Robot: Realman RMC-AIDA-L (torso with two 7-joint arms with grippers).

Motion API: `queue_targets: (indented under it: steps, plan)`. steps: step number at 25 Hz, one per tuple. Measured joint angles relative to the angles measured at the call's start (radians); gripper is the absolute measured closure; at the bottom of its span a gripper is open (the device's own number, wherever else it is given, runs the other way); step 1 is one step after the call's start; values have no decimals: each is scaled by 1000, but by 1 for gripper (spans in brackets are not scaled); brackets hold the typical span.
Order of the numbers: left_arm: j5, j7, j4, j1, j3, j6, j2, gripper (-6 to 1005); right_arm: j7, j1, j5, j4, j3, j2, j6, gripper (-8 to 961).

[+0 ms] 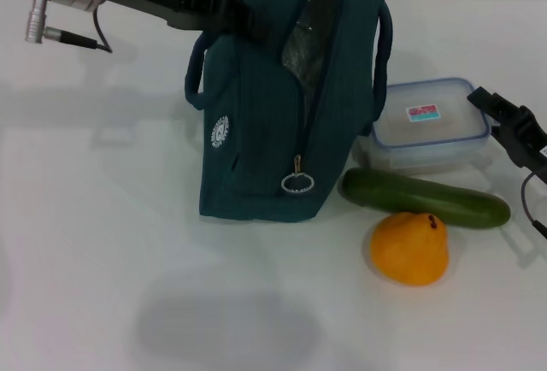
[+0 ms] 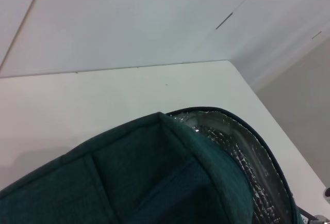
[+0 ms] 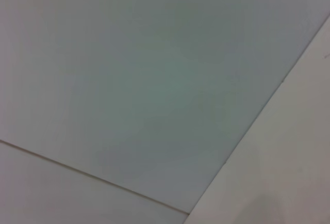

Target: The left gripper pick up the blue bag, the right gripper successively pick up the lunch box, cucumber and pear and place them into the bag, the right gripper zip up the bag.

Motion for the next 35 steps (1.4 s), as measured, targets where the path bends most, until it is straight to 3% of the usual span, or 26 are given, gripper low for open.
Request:
queue_targets:
  steps: [8,19,24,35]
  plan:
    - [3,8,0,1,0,-2,1,957,0,-11,4,-1,2,0,-18,687]
    - [3,8,-9,1,0,-2,-2,957,3,-51,11,-4,29,0,-81,772]
    - [-1,8,-9,4,0,-2,-3,957,-1,-57,6,-13,26,-2,-86,858]
    - [-6,3,-2,11,0,10,-5,957,-7,-65,2,-33,19,-3,-164,854]
